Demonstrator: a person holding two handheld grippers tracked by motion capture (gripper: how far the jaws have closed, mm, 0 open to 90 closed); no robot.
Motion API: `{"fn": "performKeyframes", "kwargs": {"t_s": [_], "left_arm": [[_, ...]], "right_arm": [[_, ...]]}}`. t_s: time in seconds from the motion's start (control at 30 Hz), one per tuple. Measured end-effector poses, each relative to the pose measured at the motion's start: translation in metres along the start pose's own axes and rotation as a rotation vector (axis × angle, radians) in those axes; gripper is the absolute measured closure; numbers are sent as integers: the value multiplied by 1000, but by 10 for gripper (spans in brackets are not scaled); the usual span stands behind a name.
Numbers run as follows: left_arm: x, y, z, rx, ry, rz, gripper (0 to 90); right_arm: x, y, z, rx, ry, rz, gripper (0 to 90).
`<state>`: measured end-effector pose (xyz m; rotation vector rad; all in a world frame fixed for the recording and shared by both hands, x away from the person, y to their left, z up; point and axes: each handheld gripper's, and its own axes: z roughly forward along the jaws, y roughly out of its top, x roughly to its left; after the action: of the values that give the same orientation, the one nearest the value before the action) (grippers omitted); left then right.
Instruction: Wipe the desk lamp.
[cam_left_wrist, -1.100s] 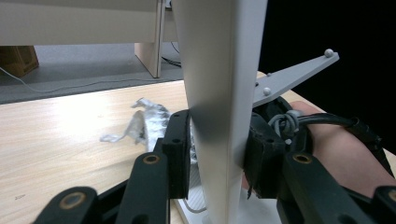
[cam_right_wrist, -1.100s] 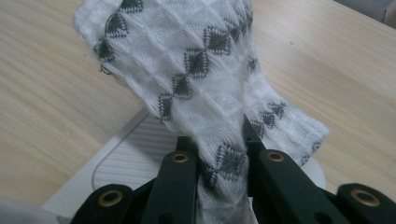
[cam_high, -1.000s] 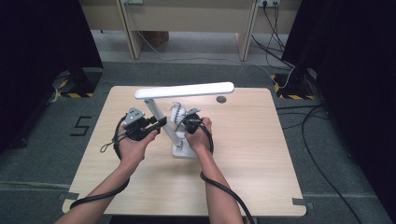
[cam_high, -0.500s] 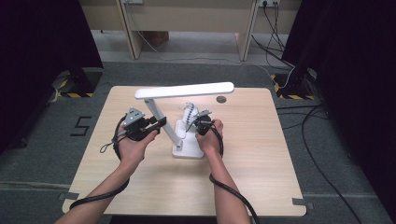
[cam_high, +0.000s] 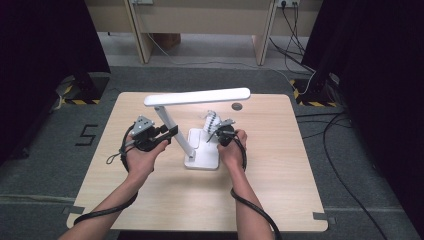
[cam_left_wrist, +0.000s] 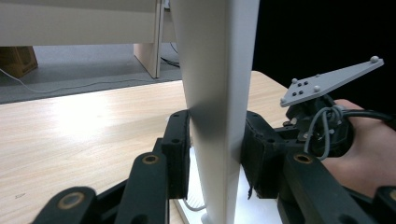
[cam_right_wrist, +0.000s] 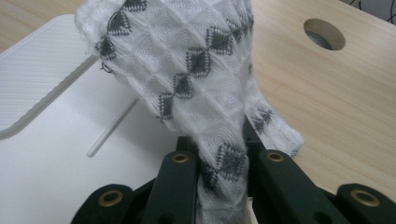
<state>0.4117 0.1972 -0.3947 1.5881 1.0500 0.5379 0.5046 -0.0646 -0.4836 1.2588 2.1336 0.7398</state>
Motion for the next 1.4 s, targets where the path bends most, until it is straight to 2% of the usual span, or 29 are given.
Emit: {"fn": "performKeyframes", "kwargs": {"t_s": [0.27,0.4,0.8,1.07,1.4], "left_arm": [[1,0,0,7,1,1,631],[1,0,1,8,1,2,630],[0,-1,2,12,-3,3,629],[0,-1,1,11,-2,2,627],[-1,-2,2,12,-3,2,625]], "right_arm": [[-14,-4,-10,-14,-25,28,822],[-21,-5,-12,-15,-53,52,821],[-34,-13,-14,9,-137,82,817],[-38,-24,-7,41,-137,98,806],[-37,-31,-3,50,-114,114,768]]}}
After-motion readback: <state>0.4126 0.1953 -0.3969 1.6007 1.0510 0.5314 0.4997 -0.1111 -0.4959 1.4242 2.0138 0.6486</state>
